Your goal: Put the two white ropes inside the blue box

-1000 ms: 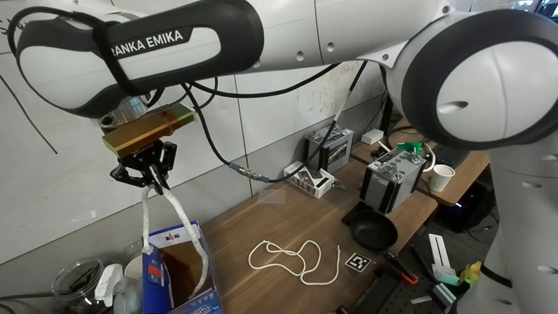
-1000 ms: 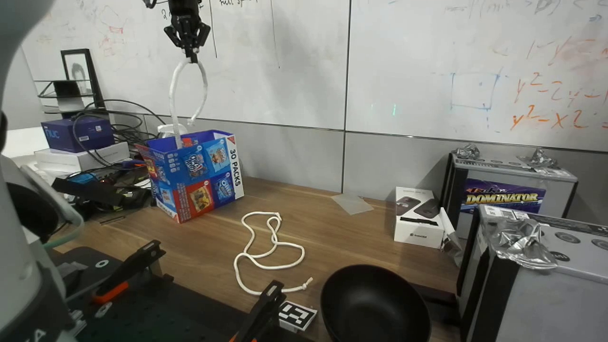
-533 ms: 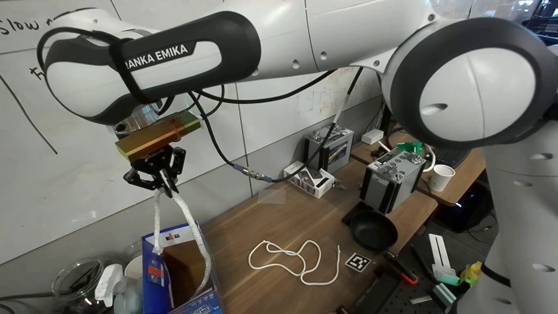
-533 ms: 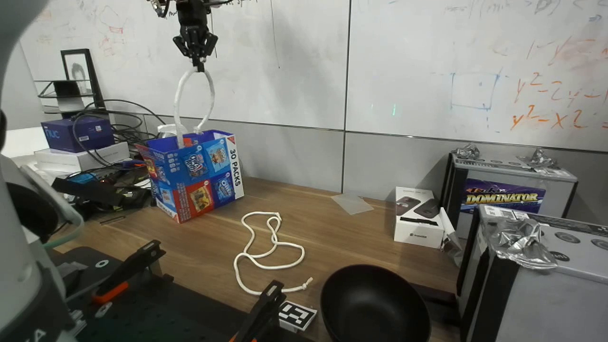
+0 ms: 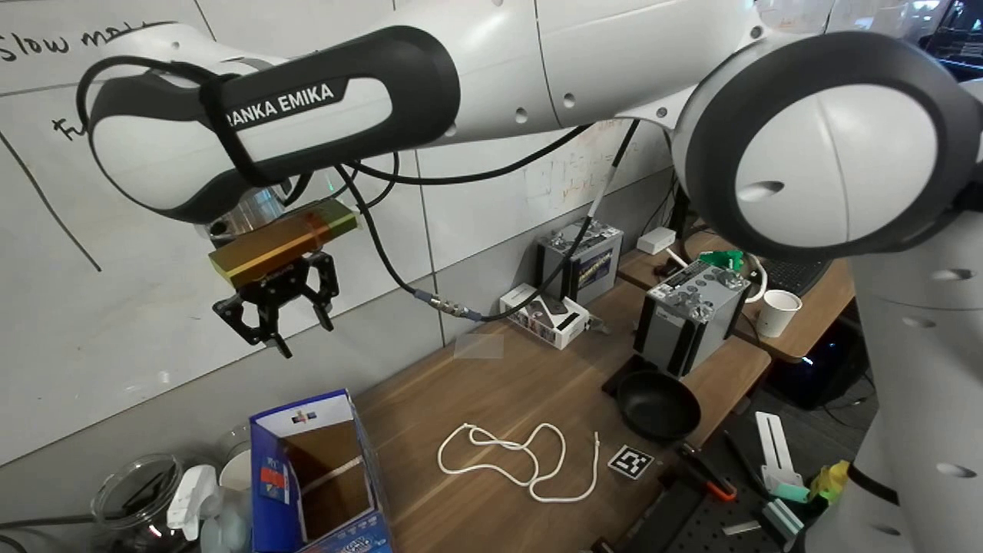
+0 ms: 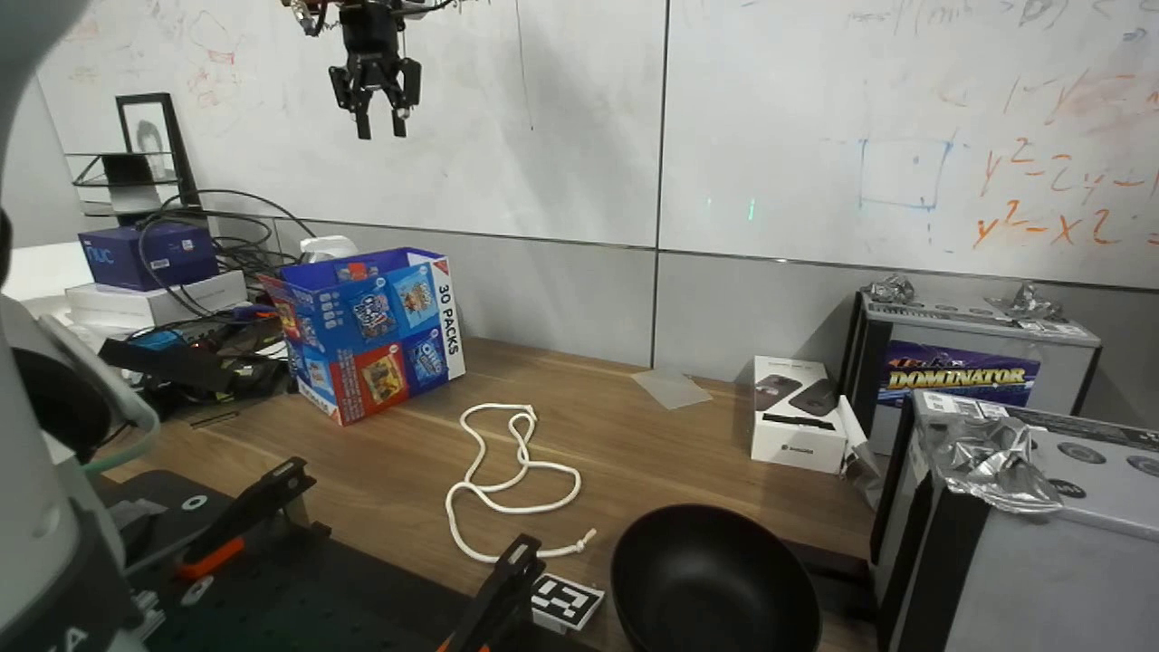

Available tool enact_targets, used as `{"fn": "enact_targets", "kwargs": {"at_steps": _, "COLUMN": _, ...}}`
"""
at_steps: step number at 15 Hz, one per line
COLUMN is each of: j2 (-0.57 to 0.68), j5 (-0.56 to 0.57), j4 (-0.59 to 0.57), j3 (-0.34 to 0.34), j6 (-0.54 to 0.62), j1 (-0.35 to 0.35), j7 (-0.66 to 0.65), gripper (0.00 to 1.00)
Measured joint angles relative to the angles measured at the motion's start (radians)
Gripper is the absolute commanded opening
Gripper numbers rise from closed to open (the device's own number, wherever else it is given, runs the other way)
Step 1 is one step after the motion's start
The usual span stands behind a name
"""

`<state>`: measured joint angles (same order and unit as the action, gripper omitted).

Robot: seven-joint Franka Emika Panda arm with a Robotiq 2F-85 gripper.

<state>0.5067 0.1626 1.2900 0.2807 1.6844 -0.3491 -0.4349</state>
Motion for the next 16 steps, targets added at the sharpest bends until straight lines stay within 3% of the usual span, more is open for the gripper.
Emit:
{"fn": "enact_targets", "kwargs": {"at_steps": 1, "j2": -0.001, "j5": 0.0, "j4": 0.004, "j3": 0.001, "j6": -0.009, "j1": 0.0, "j7": 0.0, "gripper": 1.0}}
{"fn": "enact_targets", "kwargs": {"at_steps": 4, "j2": -0.028, "j5": 0.008, "j4": 0.063, "j3": 0.005, "j6": -0.037, "j1": 0.0, "j7": 0.012, "gripper": 1.0}}
{"fn": "enact_targets", "kwargs": {"at_steps": 7, "j2": -0.115, "j5": 0.015, "j4": 0.191, "j3": 0.005, "j6": -0.042, "j1": 0.015, "j7": 0.049, "gripper": 1.0}}
{"fn": "enact_targets", "kwargs": {"at_steps": 12, "j2": -0.314, "j5": 0.026, "j4": 0.446, "j3": -0.037, "j6": -0.037, "j1": 0.054, "j7": 0.235, "gripper": 1.0}}
{"fn": "enact_targets", "kwargs": {"at_steps": 16, "j2": -0.432, "j5": 0.089, "j4": 0.674, "j3": -0.072, "j6": 0.129, "j1": 0.11, "j7": 0.354, "gripper": 1.0}}
